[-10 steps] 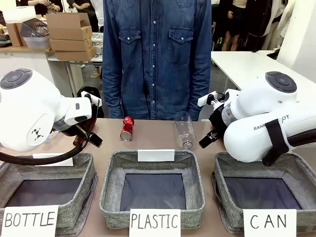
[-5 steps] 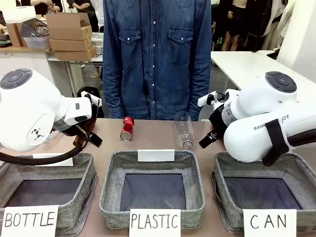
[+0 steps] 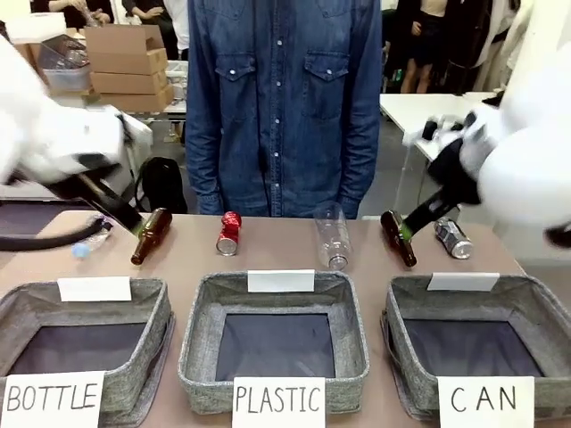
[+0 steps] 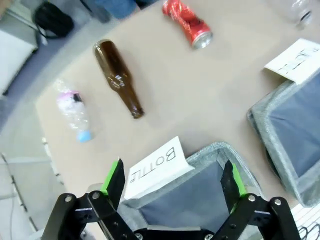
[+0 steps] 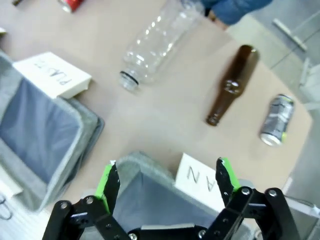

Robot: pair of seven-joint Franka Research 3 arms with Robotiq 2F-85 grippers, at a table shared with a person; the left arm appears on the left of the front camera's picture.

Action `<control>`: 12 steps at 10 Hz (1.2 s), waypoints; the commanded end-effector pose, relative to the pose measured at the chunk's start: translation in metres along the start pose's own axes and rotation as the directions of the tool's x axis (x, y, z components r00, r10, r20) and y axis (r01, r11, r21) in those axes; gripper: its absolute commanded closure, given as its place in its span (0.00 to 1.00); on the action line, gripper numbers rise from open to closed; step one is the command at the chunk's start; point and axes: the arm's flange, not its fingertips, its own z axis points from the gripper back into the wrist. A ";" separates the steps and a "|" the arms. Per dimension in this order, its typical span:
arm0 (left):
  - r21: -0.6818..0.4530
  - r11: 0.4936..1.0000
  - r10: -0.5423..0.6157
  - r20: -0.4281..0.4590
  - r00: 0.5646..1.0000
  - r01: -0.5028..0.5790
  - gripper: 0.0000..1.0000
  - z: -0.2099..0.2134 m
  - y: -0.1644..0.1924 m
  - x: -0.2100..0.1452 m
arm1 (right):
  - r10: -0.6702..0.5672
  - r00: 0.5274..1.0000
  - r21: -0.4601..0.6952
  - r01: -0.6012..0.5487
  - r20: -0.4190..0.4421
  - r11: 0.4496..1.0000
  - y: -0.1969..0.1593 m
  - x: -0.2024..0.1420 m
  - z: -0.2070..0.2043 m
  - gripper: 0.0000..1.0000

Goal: Sort the can waste into the basket.
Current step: Pick up the can waste from the table and place it in the right Fabric basket.

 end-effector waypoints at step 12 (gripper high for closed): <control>-0.903 0.427 0.178 0.035 0.983 -0.045 0.00 0.026 0.105 -0.022 | -0.434 0.833 0.756 0.520 -0.344 0.398 -0.141 -0.049 0.075 0.00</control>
